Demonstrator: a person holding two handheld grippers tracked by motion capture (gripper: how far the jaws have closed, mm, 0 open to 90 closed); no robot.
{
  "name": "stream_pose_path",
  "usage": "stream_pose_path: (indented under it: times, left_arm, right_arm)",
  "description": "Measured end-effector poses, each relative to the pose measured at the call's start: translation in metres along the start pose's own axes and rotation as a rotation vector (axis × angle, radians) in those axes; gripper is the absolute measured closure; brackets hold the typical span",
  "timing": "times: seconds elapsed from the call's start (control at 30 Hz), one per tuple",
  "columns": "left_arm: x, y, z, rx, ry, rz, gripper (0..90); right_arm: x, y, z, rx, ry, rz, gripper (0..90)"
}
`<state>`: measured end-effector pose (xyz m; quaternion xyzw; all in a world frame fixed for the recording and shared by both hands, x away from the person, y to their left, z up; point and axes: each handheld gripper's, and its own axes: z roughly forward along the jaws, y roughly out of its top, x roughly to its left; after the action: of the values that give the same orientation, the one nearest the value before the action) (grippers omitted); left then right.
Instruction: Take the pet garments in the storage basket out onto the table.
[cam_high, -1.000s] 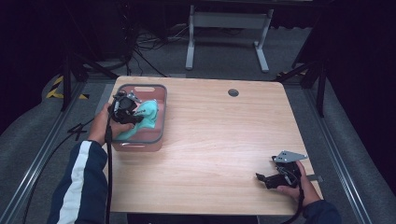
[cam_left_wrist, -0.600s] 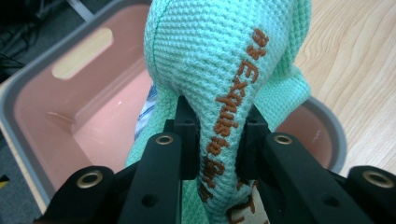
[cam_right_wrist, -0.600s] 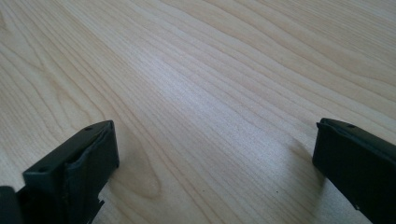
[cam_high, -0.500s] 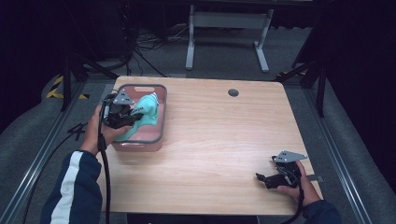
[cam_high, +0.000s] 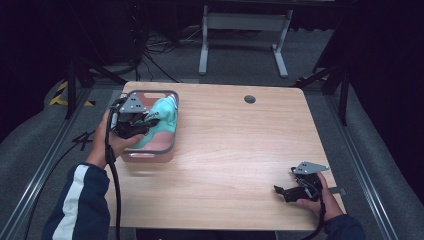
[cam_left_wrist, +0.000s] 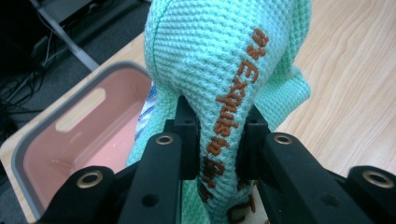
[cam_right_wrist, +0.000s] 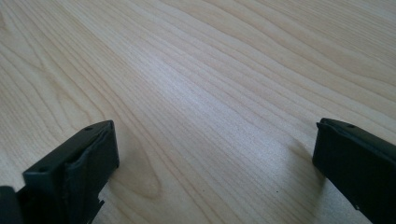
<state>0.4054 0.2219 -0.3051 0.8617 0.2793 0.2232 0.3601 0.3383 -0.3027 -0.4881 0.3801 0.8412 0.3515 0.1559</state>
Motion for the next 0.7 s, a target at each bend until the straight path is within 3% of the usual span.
stream_pose_path:
  times: [0.7]
  left_arm:
    - [-0.044,0.048,0.019,-0.018,-0.089,0.139,75.4]
  right_arm:
    - [0.000,0.000,0.000,0.000,0.000,0.000,0.5]
